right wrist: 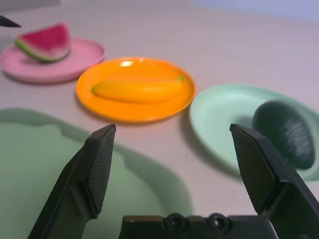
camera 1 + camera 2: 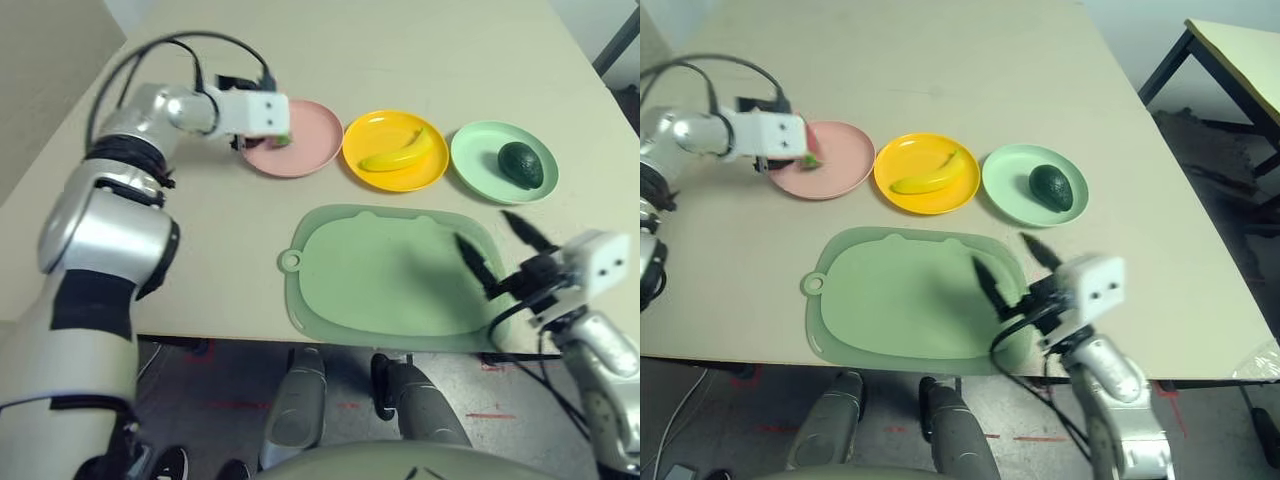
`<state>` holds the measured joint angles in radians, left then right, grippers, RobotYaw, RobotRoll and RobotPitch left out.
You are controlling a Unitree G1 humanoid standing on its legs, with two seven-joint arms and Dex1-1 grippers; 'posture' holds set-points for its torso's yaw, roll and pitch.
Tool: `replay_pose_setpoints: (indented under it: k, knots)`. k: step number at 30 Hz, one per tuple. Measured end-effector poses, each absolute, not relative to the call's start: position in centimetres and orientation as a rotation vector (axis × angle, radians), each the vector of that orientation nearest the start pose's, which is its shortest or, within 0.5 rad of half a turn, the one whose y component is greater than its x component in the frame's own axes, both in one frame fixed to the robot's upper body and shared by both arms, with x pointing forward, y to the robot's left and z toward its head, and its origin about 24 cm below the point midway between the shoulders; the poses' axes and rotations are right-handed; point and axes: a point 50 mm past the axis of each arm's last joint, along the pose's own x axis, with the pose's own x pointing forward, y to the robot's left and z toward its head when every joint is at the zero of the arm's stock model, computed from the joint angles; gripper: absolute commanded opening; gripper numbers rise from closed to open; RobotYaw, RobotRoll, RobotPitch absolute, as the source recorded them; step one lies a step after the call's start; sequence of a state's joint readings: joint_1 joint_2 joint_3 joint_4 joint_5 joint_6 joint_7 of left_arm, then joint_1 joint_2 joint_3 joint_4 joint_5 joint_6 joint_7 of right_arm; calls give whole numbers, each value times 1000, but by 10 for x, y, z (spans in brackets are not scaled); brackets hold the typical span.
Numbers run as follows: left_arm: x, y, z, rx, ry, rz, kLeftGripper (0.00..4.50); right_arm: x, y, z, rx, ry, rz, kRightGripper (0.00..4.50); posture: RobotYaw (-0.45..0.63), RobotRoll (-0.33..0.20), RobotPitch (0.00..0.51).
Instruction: Place the fruits into color-matched plates.
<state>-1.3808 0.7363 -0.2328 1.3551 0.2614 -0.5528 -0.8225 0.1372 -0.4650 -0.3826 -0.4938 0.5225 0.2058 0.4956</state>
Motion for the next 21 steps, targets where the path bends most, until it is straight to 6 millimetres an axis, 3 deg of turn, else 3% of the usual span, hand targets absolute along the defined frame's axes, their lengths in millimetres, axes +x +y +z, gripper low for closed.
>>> replay_pose_setpoints:
  k: [4,8,12,16,21]
  knots:
    - [374,297,271,787,-90,-471,4435,207,-285,161,-86,-253,239,4500,262,0,217]
    - [355,339,239,537,-61,-335,4435,202,-325,148,-83,-200,127,4500,297,0,208]
    - [338,365,202,360,-17,-227,4435,194,-360,134,-88,-162,30,4500,295,0,199]
    - [328,375,178,263,10,-137,4435,189,-388,115,-69,-136,-68,4500,286,0,193]
    - [336,358,159,221,29,-136,4435,187,-417,105,-62,-128,-162,4500,267,0,198]
